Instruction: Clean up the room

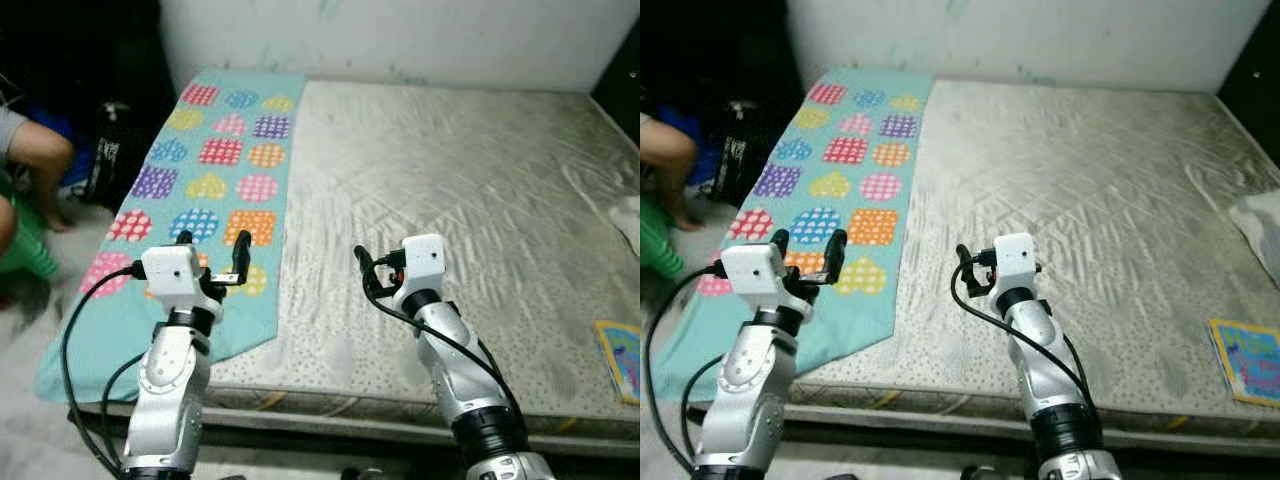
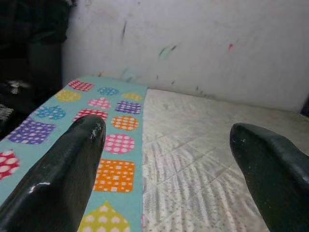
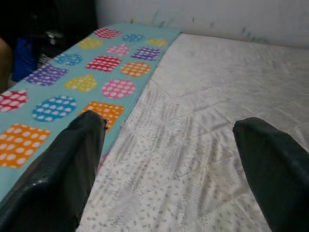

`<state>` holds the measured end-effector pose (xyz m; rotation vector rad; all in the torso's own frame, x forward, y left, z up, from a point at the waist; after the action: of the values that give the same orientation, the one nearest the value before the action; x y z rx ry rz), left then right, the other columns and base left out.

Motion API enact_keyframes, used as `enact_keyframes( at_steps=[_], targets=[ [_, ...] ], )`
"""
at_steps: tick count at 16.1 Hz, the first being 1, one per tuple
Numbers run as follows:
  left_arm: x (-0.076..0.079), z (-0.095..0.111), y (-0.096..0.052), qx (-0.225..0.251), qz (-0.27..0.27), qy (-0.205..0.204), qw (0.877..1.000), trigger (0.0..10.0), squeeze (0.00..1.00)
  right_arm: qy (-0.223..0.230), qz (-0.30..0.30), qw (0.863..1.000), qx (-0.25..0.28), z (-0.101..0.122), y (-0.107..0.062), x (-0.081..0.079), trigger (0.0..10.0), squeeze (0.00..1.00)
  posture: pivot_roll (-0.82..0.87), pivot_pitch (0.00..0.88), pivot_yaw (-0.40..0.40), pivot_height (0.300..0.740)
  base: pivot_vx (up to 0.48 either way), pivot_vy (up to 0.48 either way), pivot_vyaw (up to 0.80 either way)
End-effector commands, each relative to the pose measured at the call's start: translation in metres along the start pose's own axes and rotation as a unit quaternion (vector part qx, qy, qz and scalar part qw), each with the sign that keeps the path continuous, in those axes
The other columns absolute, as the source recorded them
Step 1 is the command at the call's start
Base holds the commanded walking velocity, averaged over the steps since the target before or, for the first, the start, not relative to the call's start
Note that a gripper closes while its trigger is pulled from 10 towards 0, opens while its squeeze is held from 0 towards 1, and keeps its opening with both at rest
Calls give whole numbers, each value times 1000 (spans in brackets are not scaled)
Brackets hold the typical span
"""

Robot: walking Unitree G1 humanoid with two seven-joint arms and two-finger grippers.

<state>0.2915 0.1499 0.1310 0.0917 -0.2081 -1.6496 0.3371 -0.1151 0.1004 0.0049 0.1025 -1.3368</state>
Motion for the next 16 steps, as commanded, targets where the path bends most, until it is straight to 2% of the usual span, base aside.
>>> enact_keyframes(
  at_steps=[1,2,16],
  targets=[
    [0,-1,0,-5,-6,2,1000,10000,0,2,-1,1000,-2,0,0,1,10000,0,80,113,-20,740,0,476,-675],
    [0,-1,0,-5,-6,0,1000,10000,0,2,-1,1000,-2,0,0,1,10000,0,80,113,-20,740,0,476,-581],
    [-3,0,1,-7,7,-5,1000,10000,0,-3,10,1000,-5,0,2,-1,10000,0,79,126,-23,740,0,476,0]
  ],
)
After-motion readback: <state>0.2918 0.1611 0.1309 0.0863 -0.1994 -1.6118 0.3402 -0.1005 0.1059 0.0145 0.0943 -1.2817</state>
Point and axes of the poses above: a point about 5 cm out from each wrist's last joint towards the gripper, its own y axis pointing out of the wrist towards the gripper, its own z axis along the axis of the wrist's last joint, x = y × z, the point moved 1 cm from there along y, pointing out of the wrist towards the gripper, and after that the axes turned 5 degrees about y, right-handed, at the moved point
